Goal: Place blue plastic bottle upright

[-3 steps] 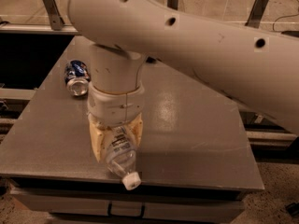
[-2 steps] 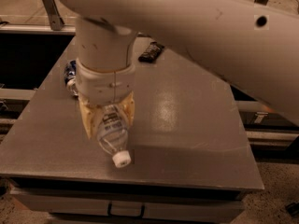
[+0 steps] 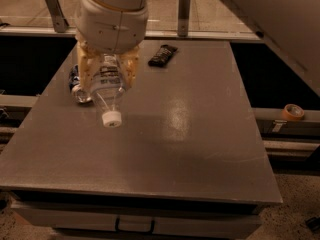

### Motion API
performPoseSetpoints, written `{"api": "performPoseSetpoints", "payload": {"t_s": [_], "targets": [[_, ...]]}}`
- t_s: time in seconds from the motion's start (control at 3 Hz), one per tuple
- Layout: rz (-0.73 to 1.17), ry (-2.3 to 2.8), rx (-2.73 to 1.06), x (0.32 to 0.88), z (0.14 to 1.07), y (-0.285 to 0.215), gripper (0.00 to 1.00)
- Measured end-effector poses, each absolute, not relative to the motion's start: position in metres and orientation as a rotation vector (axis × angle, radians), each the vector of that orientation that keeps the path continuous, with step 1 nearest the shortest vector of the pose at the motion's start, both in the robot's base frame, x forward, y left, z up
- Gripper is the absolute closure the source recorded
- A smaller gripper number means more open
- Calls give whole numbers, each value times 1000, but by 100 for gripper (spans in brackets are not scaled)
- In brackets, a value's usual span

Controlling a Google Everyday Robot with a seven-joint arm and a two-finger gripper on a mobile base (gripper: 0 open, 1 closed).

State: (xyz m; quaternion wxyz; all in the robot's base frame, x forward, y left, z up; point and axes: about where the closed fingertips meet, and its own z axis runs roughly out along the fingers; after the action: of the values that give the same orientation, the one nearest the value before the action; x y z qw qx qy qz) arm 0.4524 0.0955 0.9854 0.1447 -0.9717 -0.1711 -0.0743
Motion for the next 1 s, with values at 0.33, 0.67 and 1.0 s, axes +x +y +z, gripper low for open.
{"api": "performPoseSetpoints", "payload": {"t_s": [0.33, 0.67, 1.0], "targets": [[-234, -482, -2771, 453, 989, 99, 100], [-223, -295, -2678, 470, 991, 75, 100], [-224, -22, -2525, 476, 996, 35, 100]]}}
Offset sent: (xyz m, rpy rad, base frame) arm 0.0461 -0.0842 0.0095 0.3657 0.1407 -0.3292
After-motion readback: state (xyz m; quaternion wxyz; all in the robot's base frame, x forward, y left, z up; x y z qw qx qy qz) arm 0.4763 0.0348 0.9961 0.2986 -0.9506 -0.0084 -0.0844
